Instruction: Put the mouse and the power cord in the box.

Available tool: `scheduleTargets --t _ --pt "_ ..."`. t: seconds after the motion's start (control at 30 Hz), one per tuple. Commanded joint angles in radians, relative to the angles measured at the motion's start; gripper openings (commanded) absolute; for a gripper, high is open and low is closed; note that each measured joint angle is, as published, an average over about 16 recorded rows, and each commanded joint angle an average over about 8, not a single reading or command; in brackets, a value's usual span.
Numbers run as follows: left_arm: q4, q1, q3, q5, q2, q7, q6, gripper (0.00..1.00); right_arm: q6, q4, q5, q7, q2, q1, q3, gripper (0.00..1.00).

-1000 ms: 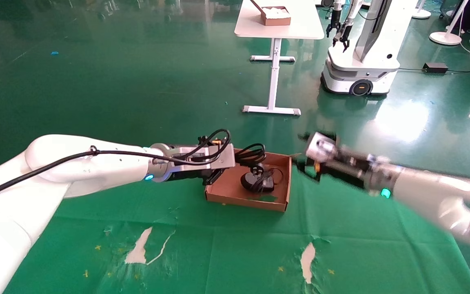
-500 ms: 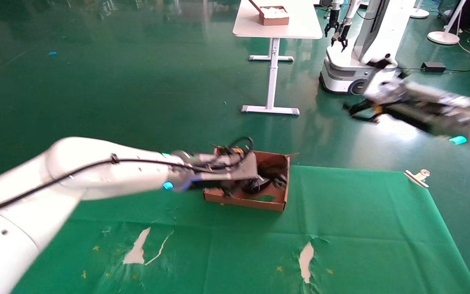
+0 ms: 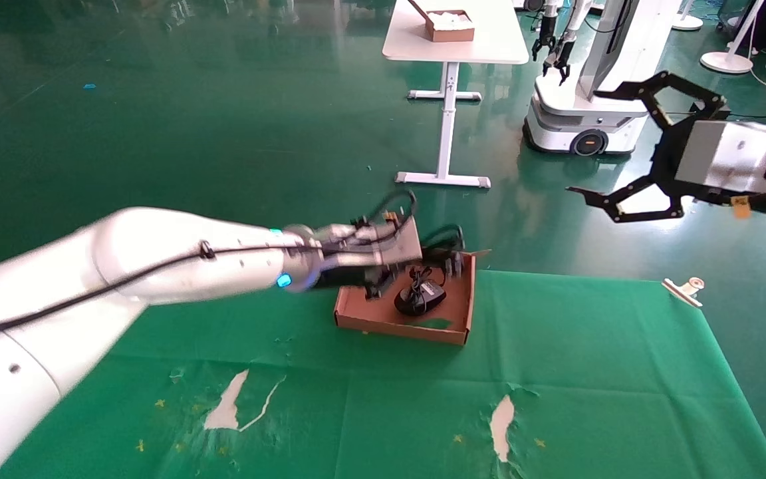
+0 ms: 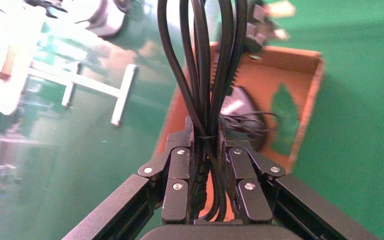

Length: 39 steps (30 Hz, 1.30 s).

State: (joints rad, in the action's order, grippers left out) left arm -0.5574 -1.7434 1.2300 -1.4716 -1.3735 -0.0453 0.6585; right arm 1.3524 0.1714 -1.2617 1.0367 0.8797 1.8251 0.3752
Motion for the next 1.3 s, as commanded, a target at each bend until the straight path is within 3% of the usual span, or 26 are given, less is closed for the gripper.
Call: scheduleTargets --t 0.03,0.27,0.43,1.3 --pt "-0.013 -0.009 0.024 0.001 0.000 -0.034 -0.025 1.00 0.005 0.000 -0.003 -0.005 0.000 -0.004 0.003 1.00" --pt "-0.034 -0.014 0.059 0.009 0.002 -0.062 -0.043 1.00 0.052 0.004 0.001 -0.015 0.008 -0.017 0.002 1.00" --pt "-0.056 0.006 0.028 0.033 0.025 -0.064 -0.017 1.00 0.046 0.018 0.010 -0.032 0.006 -0.029 0.000 1.00" --pt "-0.348 0.295 -0.398 0.341 0.346 -0.098 0.354 1.00 0.085 0.472 0.226 -0.526 -0.107 -0.328 -0.039 1.00"
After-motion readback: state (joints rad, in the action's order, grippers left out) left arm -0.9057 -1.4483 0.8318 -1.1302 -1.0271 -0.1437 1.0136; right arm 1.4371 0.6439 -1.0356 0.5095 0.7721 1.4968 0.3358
